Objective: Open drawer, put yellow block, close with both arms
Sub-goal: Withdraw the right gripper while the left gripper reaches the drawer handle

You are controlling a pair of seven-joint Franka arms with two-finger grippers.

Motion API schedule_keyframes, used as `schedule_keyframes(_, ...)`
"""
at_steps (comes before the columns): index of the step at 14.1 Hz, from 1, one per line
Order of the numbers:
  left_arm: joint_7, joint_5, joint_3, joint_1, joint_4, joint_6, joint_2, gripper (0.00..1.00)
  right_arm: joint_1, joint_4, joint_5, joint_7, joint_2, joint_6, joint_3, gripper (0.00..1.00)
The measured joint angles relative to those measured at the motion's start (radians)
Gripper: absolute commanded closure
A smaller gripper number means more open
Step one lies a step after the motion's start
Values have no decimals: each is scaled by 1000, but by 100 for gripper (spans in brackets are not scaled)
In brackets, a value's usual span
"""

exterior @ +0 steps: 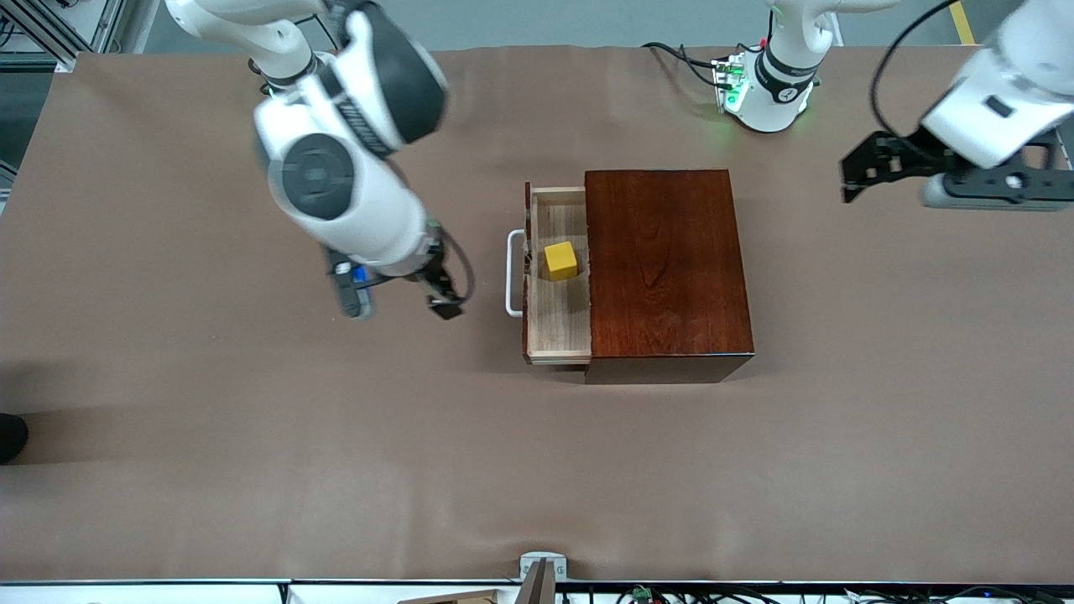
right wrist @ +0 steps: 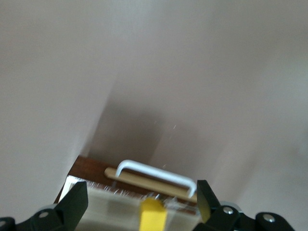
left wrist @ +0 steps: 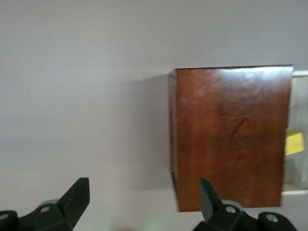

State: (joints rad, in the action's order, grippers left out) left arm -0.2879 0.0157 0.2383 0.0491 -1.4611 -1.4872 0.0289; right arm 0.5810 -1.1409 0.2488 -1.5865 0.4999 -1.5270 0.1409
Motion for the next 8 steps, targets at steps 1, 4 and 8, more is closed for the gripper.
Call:
schedule_keyframes(1,-94,0,28,23,28,-6,33,0,-28,1,-1,83,-15,17,11,0)
schedule_keyframes(4,-366,1,53,152,120,-57,161,0,-94,2,-44,357,-70,51,29,0)
schedule_keyframes(8,-781,1,53,353,154,-276,319,0,-184,2,-60,597,-116,148,34,0)
